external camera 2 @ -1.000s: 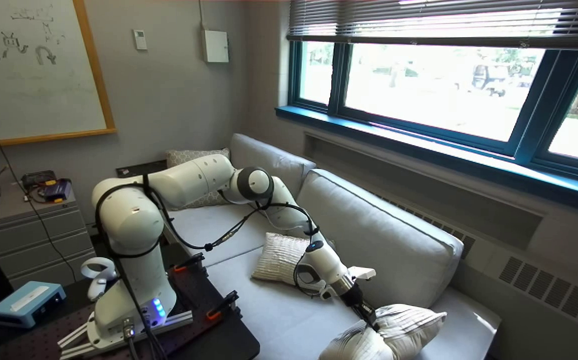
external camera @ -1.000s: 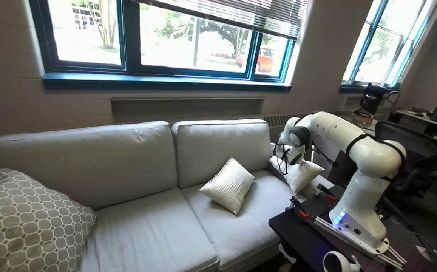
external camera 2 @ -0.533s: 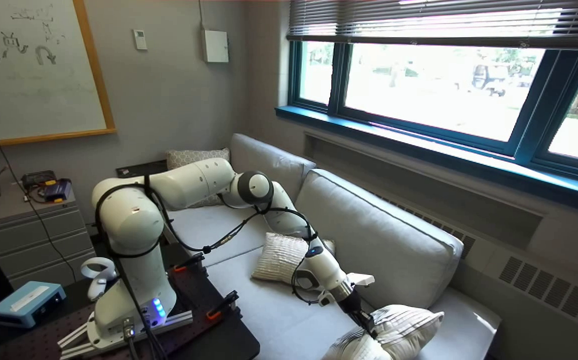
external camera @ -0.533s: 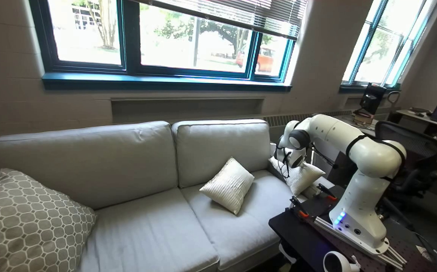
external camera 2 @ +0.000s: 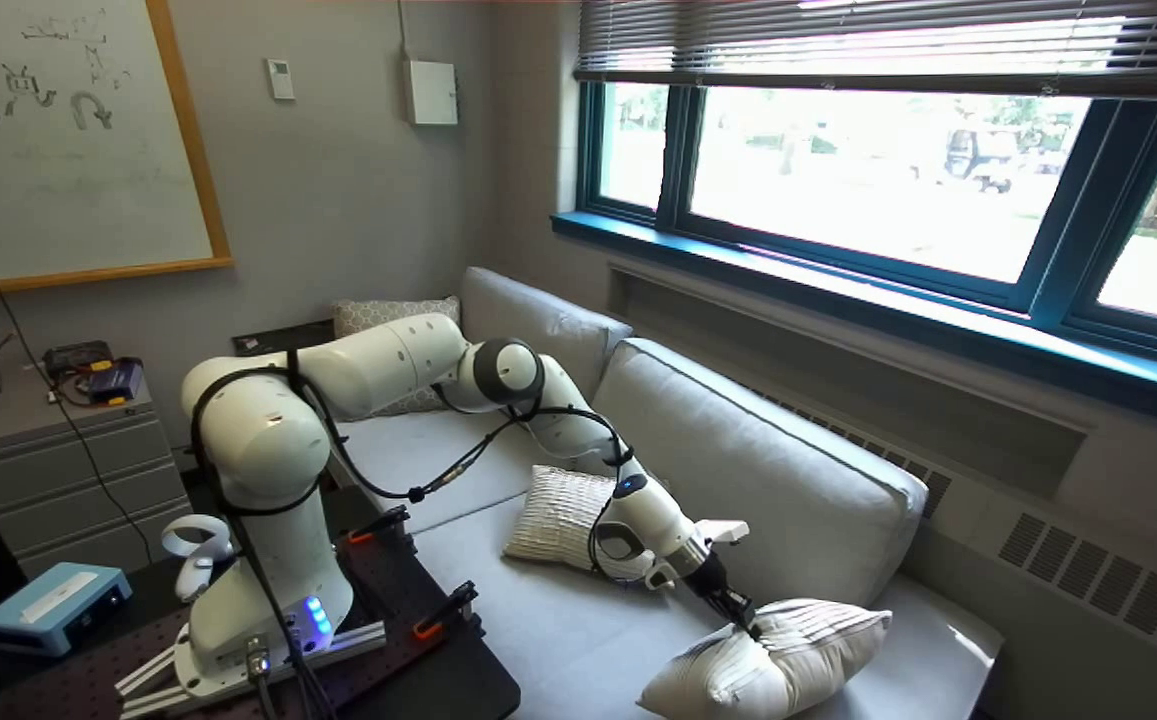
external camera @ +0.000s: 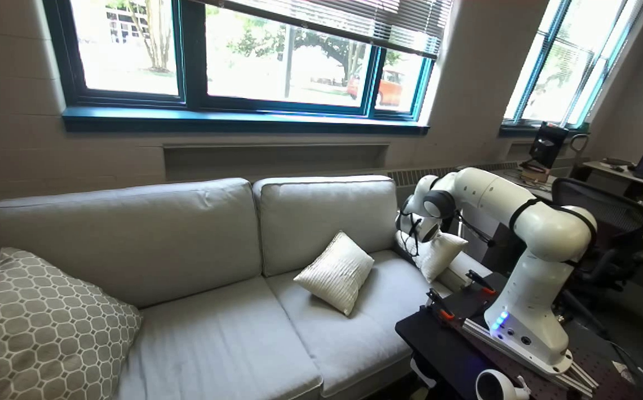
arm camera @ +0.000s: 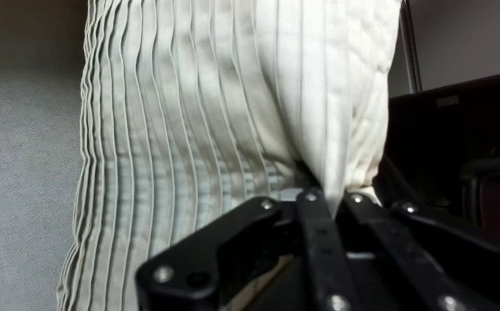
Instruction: Set the striped pillows against the armrest
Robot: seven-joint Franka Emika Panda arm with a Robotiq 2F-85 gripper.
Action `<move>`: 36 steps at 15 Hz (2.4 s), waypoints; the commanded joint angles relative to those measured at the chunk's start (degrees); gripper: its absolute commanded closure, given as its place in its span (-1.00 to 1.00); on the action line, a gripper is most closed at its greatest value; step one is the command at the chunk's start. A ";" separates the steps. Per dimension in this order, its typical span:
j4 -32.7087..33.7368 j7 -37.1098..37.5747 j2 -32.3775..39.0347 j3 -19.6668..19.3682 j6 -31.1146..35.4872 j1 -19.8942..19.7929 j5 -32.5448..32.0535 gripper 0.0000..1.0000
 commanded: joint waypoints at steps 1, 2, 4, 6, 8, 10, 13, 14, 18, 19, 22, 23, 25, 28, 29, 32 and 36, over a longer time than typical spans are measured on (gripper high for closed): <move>1.75 -0.66 -0.53 0.82 0.27 -0.58 -1.15 0.97; 2.16 -0.67 -0.36 1.04 0.18 -0.67 -1.43 0.97; 3.09 -0.87 -0.20 1.85 -0.13 -1.11 -2.30 0.97; 4.28 -1.31 -0.15 3.10 -0.69 -1.99 -3.71 0.97; 5.21 -1.81 -0.33 5.01 -1.42 -3.33 -5.27 0.97; 5.78 -2.54 -0.59 7.43 -1.60 -5.09 -6.91 0.97; 5.54 -4.25 -1.92 12.07 -0.09 -8.77 -10.01 0.97; 5.79 -6.34 -2.60 14.48 1.32 -10.80 -10.61 0.97; 3.89 -7.46 -6.15 22.69 7.59 -17.95 -18.96 0.97; 4.22 -3.52 -5.64 19.20 5.19 -16.12 -20.51 0.97; 3.74 -1.37 -7.96 18.69 4.86 -17.40 -26.44 0.97; 3.36 -0.93 -8.67 18.50 4.83 -17.66 -28.05 0.97; 2.67 -0.62 -9.68 18.91 4.65 -18.63 -30.72 0.97; 4.48 -7.82 -9.35 22.13 4.15 -21.39 -27.43 0.97; 4.49 -8.51 -9.18 22.89 4.10 -22.20 -27.44 0.97; 2.72 -5.56 -8.97 26.32 4.25 -25.89 -32.93 0.97; 0.47 -5.47 -8.75 30.96 4.12 -31.35 -38.25 0.97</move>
